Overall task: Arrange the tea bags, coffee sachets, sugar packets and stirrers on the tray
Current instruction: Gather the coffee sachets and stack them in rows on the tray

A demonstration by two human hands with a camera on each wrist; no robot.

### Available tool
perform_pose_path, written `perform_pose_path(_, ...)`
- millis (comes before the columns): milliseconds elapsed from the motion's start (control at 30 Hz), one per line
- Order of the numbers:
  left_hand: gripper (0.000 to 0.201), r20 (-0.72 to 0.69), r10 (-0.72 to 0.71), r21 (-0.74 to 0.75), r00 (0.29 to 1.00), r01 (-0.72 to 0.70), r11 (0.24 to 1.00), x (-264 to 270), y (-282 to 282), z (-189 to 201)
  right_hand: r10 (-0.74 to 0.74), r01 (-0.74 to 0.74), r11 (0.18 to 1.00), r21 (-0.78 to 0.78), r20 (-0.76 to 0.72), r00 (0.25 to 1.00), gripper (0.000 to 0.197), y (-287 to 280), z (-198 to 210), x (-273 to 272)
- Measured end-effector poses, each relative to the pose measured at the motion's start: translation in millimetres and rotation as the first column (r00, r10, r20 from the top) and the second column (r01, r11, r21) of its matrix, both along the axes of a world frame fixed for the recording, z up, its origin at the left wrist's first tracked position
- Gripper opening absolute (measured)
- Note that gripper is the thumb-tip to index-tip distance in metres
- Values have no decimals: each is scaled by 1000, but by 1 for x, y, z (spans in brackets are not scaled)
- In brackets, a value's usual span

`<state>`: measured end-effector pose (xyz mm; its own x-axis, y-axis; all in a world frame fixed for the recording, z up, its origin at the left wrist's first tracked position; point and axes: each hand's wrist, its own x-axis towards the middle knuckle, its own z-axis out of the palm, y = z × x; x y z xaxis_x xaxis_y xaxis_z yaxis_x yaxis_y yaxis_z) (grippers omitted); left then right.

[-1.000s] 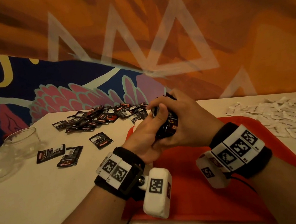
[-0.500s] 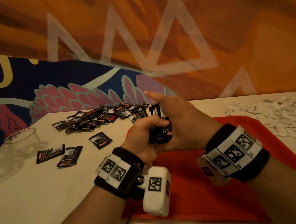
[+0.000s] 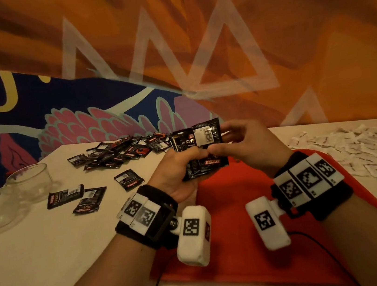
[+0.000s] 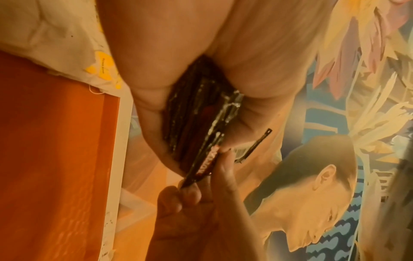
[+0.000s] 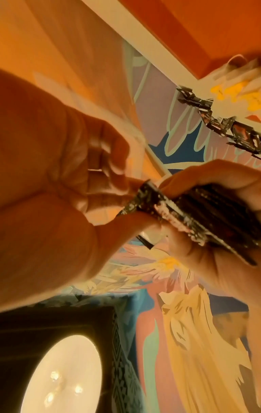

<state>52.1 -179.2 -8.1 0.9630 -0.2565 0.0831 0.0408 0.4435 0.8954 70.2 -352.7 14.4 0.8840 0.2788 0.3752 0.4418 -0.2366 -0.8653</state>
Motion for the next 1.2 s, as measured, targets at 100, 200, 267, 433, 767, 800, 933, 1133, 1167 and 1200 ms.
perform_pose_path(100,41,-2,16,-7,1000,-16,1000,1,0,2,-64,63,997,54,25,998,17,-2,-1,3)
perform_pose_path(200,35,-99,90,-41,991,-94,995,4,2,4,-129,115,975,191,65,989,19,-3,3,1)
perform_pose_path(267,35,-173,71,-73,982,-84,994,5,3,6,-176,136,968,213,184,967,19,-3,5,0)
perform_pose_path(433,41,-103,132,-62,986,-138,988,2,1,6,-6,92,984,-155,482,876,31,5,-4,-3)
perform_pose_path(767,40,40,286,-65,958,-283,957,0,-2,6,-72,75,996,56,-39,997,18,13,-14,3)
perform_pose_path(800,46,42,272,-78,961,-268,960,-1,-1,8,-84,84,996,16,0,996,15,11,-14,5)
perform_pose_path(933,36,34,241,-50,970,-239,970,0,5,11,-46,49,995,-91,42,998,12,5,-11,5)
perform_pose_path(1133,27,16,234,-23,972,-234,972,4,4,9,-55,64,986,-151,62,997,11,1,-10,9)
perform_pose_path(1167,25,22,250,-16,968,-250,968,5,4,9,-55,62,987,-146,54,997,11,1,-11,10)
perform_pose_path(1200,23,25,267,-10,963,-267,964,5,3,8,-47,53,989,-138,49,998,11,2,-11,9)
